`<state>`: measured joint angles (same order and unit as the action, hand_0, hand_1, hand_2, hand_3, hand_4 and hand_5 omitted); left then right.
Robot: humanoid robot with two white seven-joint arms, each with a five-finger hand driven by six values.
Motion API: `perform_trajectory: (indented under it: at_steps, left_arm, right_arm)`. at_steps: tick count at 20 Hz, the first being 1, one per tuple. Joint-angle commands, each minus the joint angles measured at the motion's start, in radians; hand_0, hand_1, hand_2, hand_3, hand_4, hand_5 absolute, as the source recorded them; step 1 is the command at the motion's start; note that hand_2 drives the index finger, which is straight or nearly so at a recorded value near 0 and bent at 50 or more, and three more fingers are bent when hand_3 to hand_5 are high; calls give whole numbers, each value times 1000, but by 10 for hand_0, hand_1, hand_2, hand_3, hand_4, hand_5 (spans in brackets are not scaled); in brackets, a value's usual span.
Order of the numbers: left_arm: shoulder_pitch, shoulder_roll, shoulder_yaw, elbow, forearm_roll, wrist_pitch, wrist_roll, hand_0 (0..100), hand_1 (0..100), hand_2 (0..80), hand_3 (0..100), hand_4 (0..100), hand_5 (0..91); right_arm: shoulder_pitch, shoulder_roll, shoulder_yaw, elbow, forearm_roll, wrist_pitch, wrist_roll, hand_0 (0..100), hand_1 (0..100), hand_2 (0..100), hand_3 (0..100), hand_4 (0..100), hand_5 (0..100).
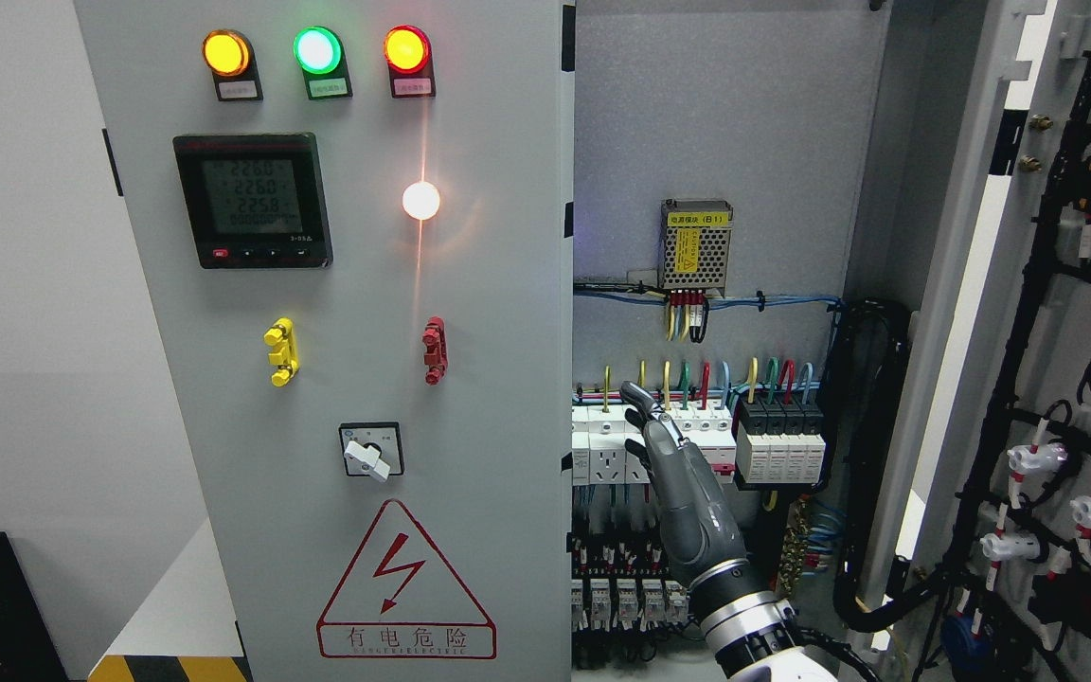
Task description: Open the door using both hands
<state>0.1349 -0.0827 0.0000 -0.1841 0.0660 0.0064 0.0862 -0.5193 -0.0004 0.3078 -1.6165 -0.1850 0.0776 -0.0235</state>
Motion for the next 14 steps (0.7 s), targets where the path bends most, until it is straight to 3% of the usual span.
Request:
perform_trajectory:
  at_steps: [1,14]
  left_arm:
    - [0,0,9,0,-2,0,0,0,0,0,0,0,0]
    - [0,0,9,0,0,0,0,0,0,0,0,0,0]
  right_arm:
    - [-27,-4,30,7,-2,-1,1,191,0,0,0,0,0]
    - [-91,-4,30,78,-74,2,-1,191,0,0,0,0,0]
